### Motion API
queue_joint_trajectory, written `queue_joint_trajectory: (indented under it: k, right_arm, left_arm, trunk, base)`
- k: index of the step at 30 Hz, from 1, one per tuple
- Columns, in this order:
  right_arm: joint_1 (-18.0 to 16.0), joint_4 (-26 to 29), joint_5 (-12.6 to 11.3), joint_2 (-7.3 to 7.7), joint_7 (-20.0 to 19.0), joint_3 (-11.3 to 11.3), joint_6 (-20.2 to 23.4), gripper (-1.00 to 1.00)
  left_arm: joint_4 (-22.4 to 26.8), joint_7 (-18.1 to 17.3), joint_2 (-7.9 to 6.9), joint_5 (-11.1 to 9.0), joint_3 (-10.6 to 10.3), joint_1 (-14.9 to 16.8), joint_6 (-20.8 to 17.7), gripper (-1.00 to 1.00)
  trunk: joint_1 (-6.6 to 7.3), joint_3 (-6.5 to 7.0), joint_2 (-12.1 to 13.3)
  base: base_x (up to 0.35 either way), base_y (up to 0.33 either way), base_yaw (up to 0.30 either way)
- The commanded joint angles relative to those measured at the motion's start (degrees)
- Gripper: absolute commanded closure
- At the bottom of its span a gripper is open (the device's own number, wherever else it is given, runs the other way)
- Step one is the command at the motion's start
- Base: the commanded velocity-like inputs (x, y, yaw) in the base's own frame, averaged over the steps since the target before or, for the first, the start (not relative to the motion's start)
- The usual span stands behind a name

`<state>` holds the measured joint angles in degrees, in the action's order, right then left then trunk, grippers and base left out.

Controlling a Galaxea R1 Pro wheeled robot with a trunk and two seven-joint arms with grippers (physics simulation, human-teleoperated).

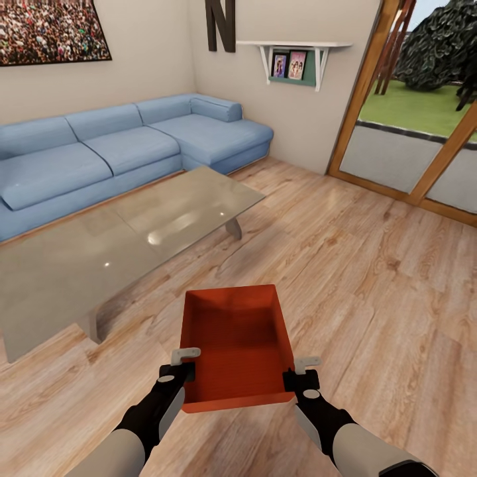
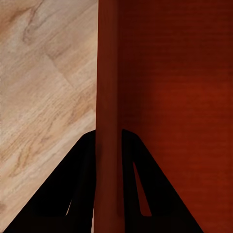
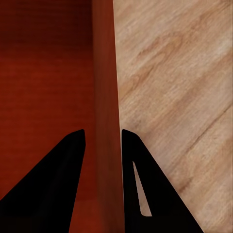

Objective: Move the two storage containers from the living room to the garage. In the garage, place one container on the floor and stack the other container on top of it (either order is fine).

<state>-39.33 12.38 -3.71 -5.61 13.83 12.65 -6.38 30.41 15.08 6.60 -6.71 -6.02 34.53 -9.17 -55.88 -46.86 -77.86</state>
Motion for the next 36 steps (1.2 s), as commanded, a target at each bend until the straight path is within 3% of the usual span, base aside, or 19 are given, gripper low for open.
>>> queue_joint_trajectory:
  k: [1, 36]
  right_arm:
    - [0.0, 0.2, 0.1, -0.11, -0.3, -0.5, -1.2, 1.0]
    - [0.0, 0.1, 0.3, -0.25, -0.2, -0.4, -1.1, 1.0]
  left_arm:
    - [0.0, 0.4, -0.01, -5.2, -0.2, 0.0, -0.2, 1.0]
    - [0.1, 0.4, -0.01, -5.2, -0.2, 0.0, -0.2, 1.0]
  trunk:
    - [0.23, 0.15, 0.4]
    - [7.91, 6.43, 14.4]
  base:
    - [0.0, 0.0, 0.0]
    - [0.0, 0.0, 0.0]
